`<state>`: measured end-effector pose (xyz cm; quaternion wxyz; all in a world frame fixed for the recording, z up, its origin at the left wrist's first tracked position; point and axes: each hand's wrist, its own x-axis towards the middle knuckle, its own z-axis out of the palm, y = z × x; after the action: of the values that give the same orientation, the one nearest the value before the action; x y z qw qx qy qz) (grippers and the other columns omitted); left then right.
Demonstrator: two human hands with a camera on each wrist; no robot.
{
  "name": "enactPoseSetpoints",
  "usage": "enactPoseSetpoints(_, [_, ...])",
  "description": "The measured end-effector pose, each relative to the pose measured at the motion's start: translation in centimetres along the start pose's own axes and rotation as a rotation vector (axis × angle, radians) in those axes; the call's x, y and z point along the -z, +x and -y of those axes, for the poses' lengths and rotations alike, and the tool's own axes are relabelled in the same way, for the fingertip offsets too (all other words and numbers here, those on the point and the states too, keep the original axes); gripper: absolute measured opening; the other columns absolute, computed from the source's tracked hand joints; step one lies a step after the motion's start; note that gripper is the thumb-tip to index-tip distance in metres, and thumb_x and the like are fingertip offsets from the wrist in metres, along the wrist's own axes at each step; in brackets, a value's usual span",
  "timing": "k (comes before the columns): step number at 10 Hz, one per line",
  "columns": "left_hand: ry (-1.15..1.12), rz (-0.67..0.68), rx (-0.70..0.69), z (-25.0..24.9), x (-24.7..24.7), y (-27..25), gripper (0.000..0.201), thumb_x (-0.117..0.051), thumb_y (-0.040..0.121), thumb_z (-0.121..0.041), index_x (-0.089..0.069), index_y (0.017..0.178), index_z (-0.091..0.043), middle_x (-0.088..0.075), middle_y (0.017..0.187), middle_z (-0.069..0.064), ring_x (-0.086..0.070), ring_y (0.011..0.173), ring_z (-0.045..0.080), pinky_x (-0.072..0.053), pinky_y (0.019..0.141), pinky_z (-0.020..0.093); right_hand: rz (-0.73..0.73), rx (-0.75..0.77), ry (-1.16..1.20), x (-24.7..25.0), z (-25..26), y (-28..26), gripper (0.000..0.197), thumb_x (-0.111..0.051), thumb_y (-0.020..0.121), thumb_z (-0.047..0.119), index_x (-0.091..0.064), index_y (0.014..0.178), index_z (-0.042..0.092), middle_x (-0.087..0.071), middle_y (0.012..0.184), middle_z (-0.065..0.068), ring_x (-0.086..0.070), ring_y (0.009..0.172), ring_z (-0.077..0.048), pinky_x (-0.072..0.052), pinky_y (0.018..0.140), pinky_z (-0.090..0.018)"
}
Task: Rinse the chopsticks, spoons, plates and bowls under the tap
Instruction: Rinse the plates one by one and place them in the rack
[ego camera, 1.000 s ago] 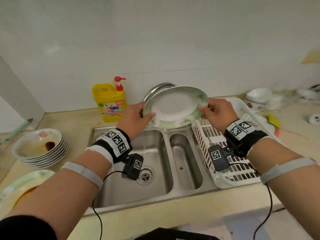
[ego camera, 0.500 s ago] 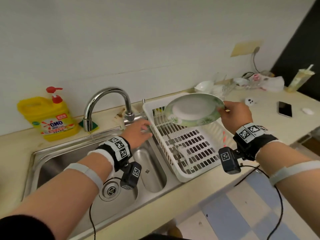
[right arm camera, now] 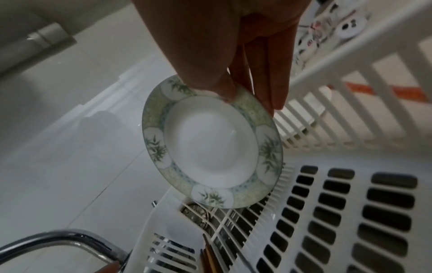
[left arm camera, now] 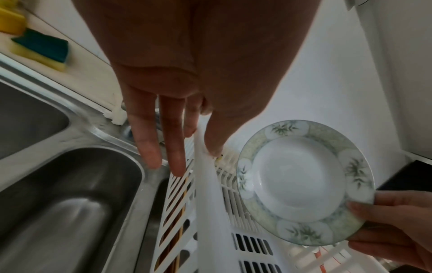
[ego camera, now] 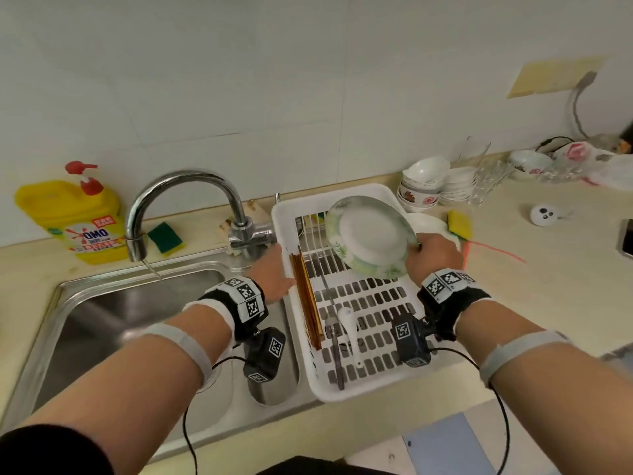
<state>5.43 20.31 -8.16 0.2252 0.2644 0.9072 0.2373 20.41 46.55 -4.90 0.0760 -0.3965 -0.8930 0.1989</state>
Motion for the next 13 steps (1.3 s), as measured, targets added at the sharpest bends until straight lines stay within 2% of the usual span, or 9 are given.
enactPoseSetpoints(2, [-0.087,0.006,0.040,-0.3,-0.3,-0.6,0.062,-0.067,0.096,-0.020,-0.035,0.150,-0.025,-0.063,0.132,-0.001,-0.071,0.098,0.018,-0.062,0.082,0.037,0.257,-0.195,0.309,-4.6,-1.4,2.9,0.009,-0.057,0.096,0.017,-0.065,0.095,0.014,-0.071,0.107,-0.018,-0.068,0.093,-0.035,-0.059,0.081,-0.037])
enactPoseSetpoints(3, [-0.124,0.022,0.052,-0.5,-0.1,-0.9,0.063,-0.066,0.097,-0.021,-0.035,0.152,-0.028,-0.061,0.134,-0.005,-0.071,0.089,0.012,-0.060,0.068,0.029,0.472,-0.369,0.677,-7.3,-2.1,3.7,0.023,-0.053,0.103,0.013,-0.053,0.125,0.008,-0.063,0.129,-0.015,-0.071,0.097,-0.030,-0.062,0.066,-0.029])
enactPoseSetpoints(4, [-0.133,0.019,0.057,-0.6,-0.1,-1.3,0.063,-0.065,0.098,-0.022,-0.035,0.152,-0.031,-0.059,0.135,-0.006,-0.073,0.087,0.013,-0.064,0.066,0.034,0.661,-0.406,0.565,-8.0,-1.4,3.0,0.039,-0.045,0.107,0.016,-0.043,0.143,0.001,-0.056,0.135,-0.006,-0.066,0.101,-0.026,-0.059,0.074,-0.026])
enactPoseSetpoints(5, [-0.153,0.014,0.074,-0.9,-0.1,-1.5,0.059,-0.064,0.098,-0.020,-0.037,0.149,-0.031,-0.062,0.132,-0.006,-0.073,0.086,0.011,-0.064,0.064,0.032,0.612,-0.350,0.346,-9.3,-2.4,3.4,0.038,-0.049,0.106,0.022,-0.048,0.137,0.001,-0.056,0.140,-0.019,-0.058,0.124,-0.033,-0.047,0.099,-0.037])
enactPoseSetpoints(6, [-0.162,0.011,0.085,-1.1,-0.1,-1.7,0.058,-0.064,0.098,-0.019,-0.037,0.148,-0.029,-0.064,0.130,-0.003,-0.073,0.088,0.012,-0.065,0.065,0.035,0.679,-0.312,0.361,-10.8,-3.3,3.5,0.037,-0.046,0.107,0.021,-0.045,0.139,0.002,-0.055,0.141,-0.021,-0.058,0.124,-0.033,-0.050,0.095,-0.034])
enactPoseSetpoints(7, [-0.178,0.014,0.102,-1.1,-0.3,-1.8,0.064,-0.062,0.099,-0.018,-0.031,0.154,-0.029,-0.061,0.135,-0.003,-0.072,0.091,0.013,-0.065,0.070,0.037,0.661,-0.591,0.988,-10.8,-2.1,2.9,0.045,-0.047,0.108,0.020,-0.038,0.147,-0.001,-0.059,0.134,-0.016,-0.066,0.108,-0.030,-0.060,0.073,-0.029])
enactPoseSetpoints(8, [-0.204,0.006,0.111,-1.1,-0.5,-2.0,0.071,-0.062,0.099,-0.018,-0.024,0.159,-0.029,-0.061,0.136,-0.002,-0.071,0.090,0.011,-0.065,0.071,0.037,0.625,-0.752,1.105,-11.1,-1.6,2.6,0.054,-0.061,0.101,0.031,-0.045,0.142,0.000,-0.058,0.137,-0.019,-0.064,0.118,-0.038,-0.062,0.083,-0.041])
enactPoseSetpoints(11, [-0.221,-0.034,0.108,-0.1,-1.4,-1.9,0.073,-0.060,0.101,-0.021,-0.019,0.160,-0.031,-0.065,0.129,-0.002,-0.070,0.093,0.012,-0.062,0.066,0.031,0.560,-0.556,0.667,-8.4,-1.5,1.5,0.078,-0.069,0.090,0.054,-0.048,0.141,-0.001,-0.064,0.089,-0.013,-0.066,0.076,-0.025,-0.061,0.079,-0.044])
enactPoseSetpoints(13, [-0.122,-0.111,0.088,1.9,-0.5,-3.3,0.052,-0.063,0.098,-0.028,-0.045,0.147,-0.028,-0.067,0.109,-0.011,-0.065,0.100,0.010,-0.050,0.086,0.025,0.722,-0.255,0.647,-3.1,6.4,-0.6,0.026,-0.057,0.103,0.031,-0.056,0.102,0.005,-0.059,0.099,-0.010,-0.059,0.086,-0.023,-0.053,0.072,-0.031])
